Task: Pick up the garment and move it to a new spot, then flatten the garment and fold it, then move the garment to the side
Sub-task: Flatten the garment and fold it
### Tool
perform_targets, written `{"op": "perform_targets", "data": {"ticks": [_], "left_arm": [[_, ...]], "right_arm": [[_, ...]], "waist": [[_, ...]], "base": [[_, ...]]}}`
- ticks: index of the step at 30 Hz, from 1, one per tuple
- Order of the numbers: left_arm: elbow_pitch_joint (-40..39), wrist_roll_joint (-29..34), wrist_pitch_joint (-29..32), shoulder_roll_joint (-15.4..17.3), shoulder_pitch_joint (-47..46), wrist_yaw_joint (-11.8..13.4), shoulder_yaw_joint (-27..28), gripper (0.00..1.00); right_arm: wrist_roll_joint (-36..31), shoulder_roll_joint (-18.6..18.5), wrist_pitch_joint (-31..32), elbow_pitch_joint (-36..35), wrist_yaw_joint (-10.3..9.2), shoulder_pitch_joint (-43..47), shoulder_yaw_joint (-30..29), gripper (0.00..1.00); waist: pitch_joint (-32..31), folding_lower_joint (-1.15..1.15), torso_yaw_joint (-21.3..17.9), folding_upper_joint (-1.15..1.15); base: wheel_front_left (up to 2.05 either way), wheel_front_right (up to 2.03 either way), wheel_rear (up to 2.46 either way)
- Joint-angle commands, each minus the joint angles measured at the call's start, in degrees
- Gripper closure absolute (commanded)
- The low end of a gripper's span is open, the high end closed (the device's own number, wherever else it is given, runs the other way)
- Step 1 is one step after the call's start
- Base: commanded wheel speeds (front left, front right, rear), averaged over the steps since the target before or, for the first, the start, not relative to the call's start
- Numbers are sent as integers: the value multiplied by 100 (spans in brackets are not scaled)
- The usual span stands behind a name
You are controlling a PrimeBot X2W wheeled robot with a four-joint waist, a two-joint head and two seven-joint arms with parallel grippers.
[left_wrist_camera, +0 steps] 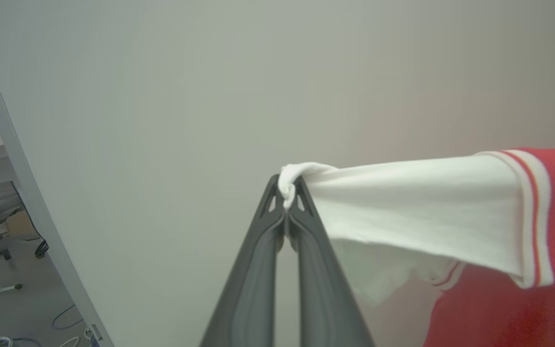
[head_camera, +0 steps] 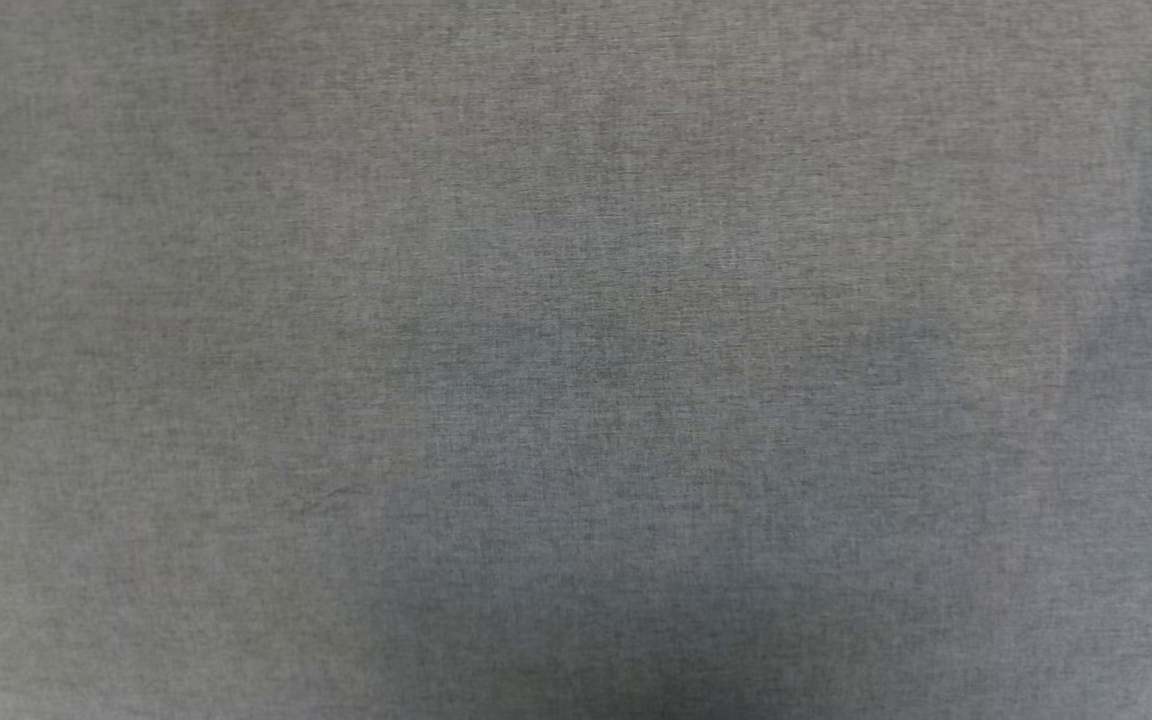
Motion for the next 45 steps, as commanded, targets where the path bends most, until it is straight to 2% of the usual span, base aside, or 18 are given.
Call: {"op": "perform_targets", "data": {"ticks": [1,10,21,29,36,45], "left_arm": [[81,-58,-118,-28,182,-2,-16,100],[504,-493,-558,-371,1717,-9,-68,100],[741,-918,-594,-449,4223,-12,-97,100],[658,-1243,145,-367,5598,-15,-365,100],[63,-1552,858,-143,6752,-1,-504,100],[-1253,-1850,1642,151,8165,380,-500,100]], "right_arm": [[22,11,-78,111,-11,143,2,100],[475,-29,-224,572,-11,1385,341,100],[1431,-530,546,547,-11,3574,1167,100],[2102,-884,1330,137,-11,4926,1503,100],[2577,-1235,1982,-429,-11,5981,1512,100],[2989,-1494,2643,-1268,-11,7413,1048,100]], "waist": [[6,-2,84,0],[-464,-2,241,0],[-1709,-2,279,0],[-2593,-2,302,0],[-3110,-2,302,0],[-3564,-2,331,0]], "base": [[0,0,0],[0,0,0],[0,0,0],[0,0,0],[0,0,0],[0,0,0]]}}
